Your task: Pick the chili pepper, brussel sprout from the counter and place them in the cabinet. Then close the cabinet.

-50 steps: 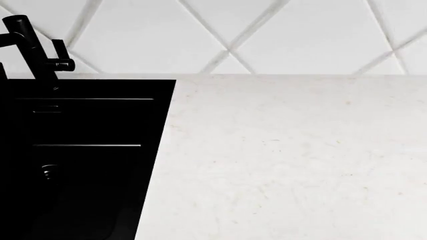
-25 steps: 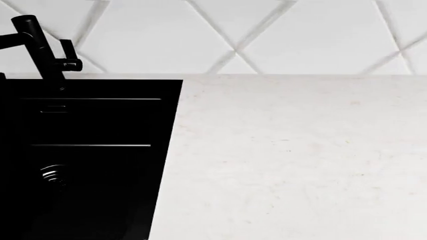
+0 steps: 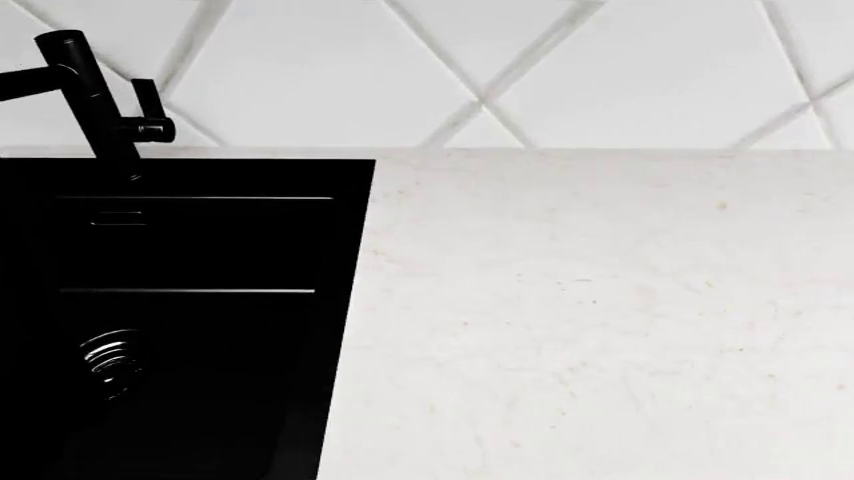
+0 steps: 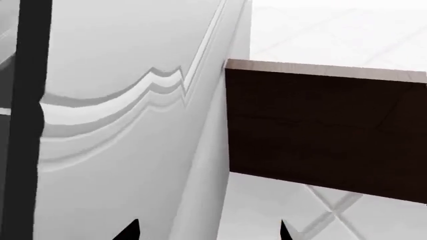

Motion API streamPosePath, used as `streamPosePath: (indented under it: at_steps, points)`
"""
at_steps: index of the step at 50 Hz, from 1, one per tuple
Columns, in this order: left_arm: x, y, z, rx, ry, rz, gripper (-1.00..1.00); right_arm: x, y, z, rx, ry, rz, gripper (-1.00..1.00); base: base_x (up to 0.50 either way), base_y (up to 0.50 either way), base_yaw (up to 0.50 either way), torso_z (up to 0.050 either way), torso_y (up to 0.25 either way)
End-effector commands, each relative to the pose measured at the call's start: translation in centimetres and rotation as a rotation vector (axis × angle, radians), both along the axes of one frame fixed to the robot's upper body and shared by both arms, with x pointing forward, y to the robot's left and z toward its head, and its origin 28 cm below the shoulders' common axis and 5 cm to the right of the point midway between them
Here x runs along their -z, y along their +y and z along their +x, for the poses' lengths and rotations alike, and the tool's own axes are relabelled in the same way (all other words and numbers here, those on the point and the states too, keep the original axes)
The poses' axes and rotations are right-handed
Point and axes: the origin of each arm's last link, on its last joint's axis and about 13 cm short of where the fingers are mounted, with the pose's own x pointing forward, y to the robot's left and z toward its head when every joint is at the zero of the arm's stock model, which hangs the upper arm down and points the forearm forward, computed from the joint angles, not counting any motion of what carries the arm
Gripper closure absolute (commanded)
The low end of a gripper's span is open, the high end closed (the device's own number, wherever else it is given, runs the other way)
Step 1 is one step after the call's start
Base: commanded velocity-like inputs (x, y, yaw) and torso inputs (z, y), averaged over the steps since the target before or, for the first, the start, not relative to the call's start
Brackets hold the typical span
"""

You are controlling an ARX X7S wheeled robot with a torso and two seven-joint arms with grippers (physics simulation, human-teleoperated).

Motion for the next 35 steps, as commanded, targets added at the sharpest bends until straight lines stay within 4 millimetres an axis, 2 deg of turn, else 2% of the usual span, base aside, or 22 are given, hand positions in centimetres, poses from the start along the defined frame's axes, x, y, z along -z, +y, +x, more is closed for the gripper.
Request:
streamPosePath:
  at_steps: [1,10,14,23,31,35]
  points:
    - [0.3,0.2,0.2,-0.004,0.007,-0.007,-1.00,-2.1,1.9,2.9,-0.114,0.060,-0.026,-1.00,0.00,0.00,0.00,0.000,0.000]
    - [0.3,0.3,0.3,-0.004,0.010,-0.006,-1.00,-1.0,3.4,7.5,-0.187,0.170,-0.021,-1.00,0.00,0.00,0.00,0.000,0.000]
    - [0.2,0.3,0.2,-0.003,0.011,-0.005,-1.00,-0.5,4.2,8.7,-0.211,0.200,-0.035,-1.00,0.00,0.00,0.00,0.000,0.000]
    - [0.4,0.4,0.3,-0.004,0.018,-0.012,-1.00,-0.2,5.5,10.0,-0.199,0.235,-0.094,-1.00,0.01,0.00,0.00,0.002,0.000]
    - [0.8,0.8,0.6,-0.002,0.022,-0.020,-1.00,-0.7,6.4,9.5,-0.092,0.191,-0.184,-1.00,0.01,0.00,0.01,0.001,0.000]
    - [1.0,1.0,0.8,-0.003,0.023,-0.023,-1.00,-0.3,7.1,10.5,-0.066,0.208,-0.226,-1.00,0.01,0.01,0.01,0.003,0.000]
